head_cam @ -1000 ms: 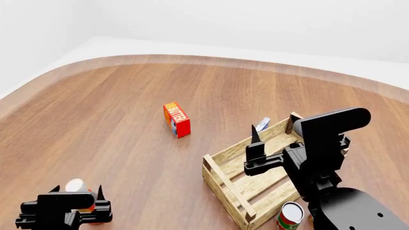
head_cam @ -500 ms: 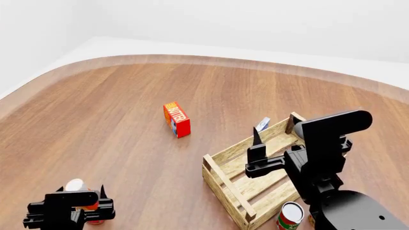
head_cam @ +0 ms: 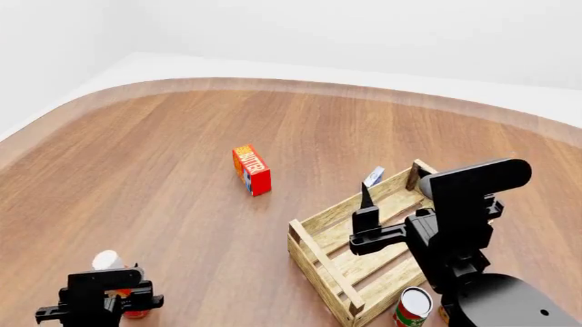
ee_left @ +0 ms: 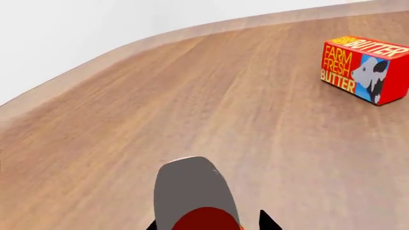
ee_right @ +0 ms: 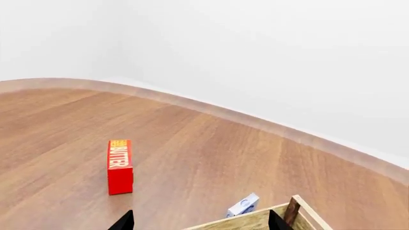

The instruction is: Pick up the ketchup, and put it in the wooden tray.

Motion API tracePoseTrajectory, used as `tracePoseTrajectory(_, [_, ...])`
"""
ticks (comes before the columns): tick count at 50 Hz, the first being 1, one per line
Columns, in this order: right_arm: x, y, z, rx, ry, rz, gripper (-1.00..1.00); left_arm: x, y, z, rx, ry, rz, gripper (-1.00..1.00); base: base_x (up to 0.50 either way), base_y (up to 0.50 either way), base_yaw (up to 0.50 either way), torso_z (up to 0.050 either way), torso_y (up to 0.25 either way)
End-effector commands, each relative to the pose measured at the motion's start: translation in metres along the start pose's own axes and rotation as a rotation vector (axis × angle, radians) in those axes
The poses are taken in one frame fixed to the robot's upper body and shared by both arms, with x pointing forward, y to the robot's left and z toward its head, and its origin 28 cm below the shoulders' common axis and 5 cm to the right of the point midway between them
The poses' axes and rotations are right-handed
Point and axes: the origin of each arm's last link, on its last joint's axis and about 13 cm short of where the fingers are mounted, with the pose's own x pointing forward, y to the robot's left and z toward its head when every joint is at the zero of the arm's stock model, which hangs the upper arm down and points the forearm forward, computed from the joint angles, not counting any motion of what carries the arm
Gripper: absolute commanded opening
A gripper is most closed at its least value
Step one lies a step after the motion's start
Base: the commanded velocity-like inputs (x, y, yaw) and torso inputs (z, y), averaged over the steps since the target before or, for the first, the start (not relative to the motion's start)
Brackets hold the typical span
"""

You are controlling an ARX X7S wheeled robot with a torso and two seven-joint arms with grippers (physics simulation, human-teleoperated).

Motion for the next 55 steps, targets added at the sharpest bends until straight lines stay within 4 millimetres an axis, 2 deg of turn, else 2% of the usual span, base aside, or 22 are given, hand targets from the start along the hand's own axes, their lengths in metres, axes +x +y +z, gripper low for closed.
tracePoseTrajectory(1, [0.0, 0.001, 0.0, 0.002, 0.001, -0.001, 1.0, 0.001, 0.001, -0.005, -0.01, 0.006, 0.035, -1.0, 0.0, 0.0, 0.0, 0.0, 0.0])
tracePoseTrajectory(6, [0.0, 0.0, 0.0, 0.002, -0.001, -0.001, 1.0, 0.001, 0.001, -0.001, -0.014, -0.023, 0.036, -1.0, 0.0, 0.0, 0.0, 0.0, 0.0])
tracePoseTrajectory(11, [-0.002, 0.0, 0.002, 0.0, -0.006, -0.007, 1.0, 0.001, 0.001, 0.014, -0.015, -0.089, 0.033, -1.0, 0.0, 0.0, 0.0, 0.0, 0.0])
tracePoseTrajectory(18, [-0.01, -0.003, 0.008, -0.01, -0.024, -0.03, 1.0, -0.003, -0.001, 0.051, 0.006, -0.21, -0.019, -1.0, 0.0, 0.0, 0.0, 0.0, 0.0])
tracePoseTrajectory(29, [-0.028, -0.009, 0.018, -0.023, -0.05, -0.094, 1.0, -0.005, -0.018, 0.114, 0.067, -0.35, -0.155, -1.0, 0.0, 0.0, 0.0, 0.0, 0.0])
tracePoseTrajectory(35, [-0.04, -0.013, 0.024, -0.021, -0.071, -0.136, 1.0, -0.005, -0.035, 0.152, 0.088, -0.401, -0.275, -1.0, 0.0, 0.0, 0.0, 0.0, 0.0])
tracePoseTrajectory(44, [-0.07, -0.021, 0.033, -0.027, -0.094, -0.239, 1.0, -0.002, -0.067, 0.197, 0.115, -0.393, -0.476, -1.0, 0.0, 0.0, 0.0, 0.0, 0.0])
tracePoseTrajectory(48, [-0.084, -0.022, 0.034, -0.025, -0.095, -0.281, 1.0, -0.006, -0.081, 0.211, 0.111, -0.403, -0.556, -1.0, 0.0, 0.0, 0.0, 0.0, 0.0])
tracePoseTrajectory(55, [-0.118, -0.028, 0.039, -0.026, -0.11, -0.388, 1.0, -0.016, -0.109, 0.223, 0.144, -0.397, -0.692, -1.0, 0.0, 0.0, 0.0, 0.0, 0.0])
